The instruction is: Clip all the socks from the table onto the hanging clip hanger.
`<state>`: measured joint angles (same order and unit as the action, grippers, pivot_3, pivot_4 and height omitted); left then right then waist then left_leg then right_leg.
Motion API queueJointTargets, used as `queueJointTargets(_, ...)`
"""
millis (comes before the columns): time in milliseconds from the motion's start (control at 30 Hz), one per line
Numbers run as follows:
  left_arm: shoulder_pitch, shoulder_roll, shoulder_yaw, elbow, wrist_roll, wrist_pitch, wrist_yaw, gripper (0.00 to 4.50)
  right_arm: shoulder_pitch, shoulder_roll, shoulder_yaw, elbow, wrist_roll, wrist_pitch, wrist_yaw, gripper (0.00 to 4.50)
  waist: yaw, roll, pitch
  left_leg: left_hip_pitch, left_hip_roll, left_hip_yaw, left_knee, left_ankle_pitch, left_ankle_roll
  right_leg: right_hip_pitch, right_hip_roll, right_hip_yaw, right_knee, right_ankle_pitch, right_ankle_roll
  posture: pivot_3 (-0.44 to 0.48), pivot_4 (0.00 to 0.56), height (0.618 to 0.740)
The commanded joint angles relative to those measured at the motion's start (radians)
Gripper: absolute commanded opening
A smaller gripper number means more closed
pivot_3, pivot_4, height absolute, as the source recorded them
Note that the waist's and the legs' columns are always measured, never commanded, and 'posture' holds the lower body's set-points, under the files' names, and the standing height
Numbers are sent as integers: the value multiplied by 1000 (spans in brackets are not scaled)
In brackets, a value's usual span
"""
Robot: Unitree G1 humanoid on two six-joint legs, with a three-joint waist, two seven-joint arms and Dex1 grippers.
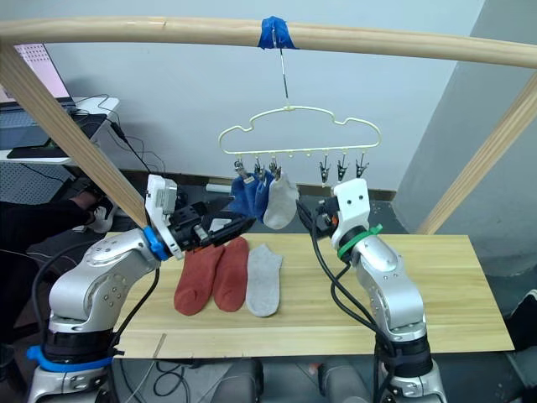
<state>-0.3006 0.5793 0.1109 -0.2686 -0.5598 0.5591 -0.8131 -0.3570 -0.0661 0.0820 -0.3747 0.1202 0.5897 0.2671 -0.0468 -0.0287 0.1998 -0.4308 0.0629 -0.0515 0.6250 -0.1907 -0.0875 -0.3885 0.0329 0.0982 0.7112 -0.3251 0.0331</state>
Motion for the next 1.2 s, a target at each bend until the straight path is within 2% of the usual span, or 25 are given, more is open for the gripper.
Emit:
queueJointTargets(33,20,12,-14,-61,28,-129,-70,4500,-44,20,-14,36,-8,-58,-44,4129,2,0,0,0,0,0,0,0,0,0,0,0,0,1,-2,50,165,740)
queueJointTargets(100,24,-1,-3,-68,28,-165,-63,4500,-74,28,-20,70,-16,-74,-66,3636,8,0,0,0,0,0,-1,0,0,0,0,0,0,1,-2,53,164,740)
queueJointTargets(600,7,-36,3,-86,21,-175,48,4500,-194,63,-58,250,-33,-110,-180,3636,16,0,0,0,0,0,-1,0,0,-1,0,0,0,1,-2,76,160,740)
queueJointTargets(700,13,-33,9,-92,19,-179,54,4500,-200,63,-60,259,-27,-113,-181,3636,17,0,0,0,0,0,-1,0,0,-1,0,0,0,1,-2,101,154,740)
queueJointTargets(1200,2,-42,2,-76,31,-213,69,4500,-246,110,-52,328,-8,-177,-170,3636,17,0,0,0,0,0,-2,0,0,-1,0,-1,0,1,-2,101,154,740)
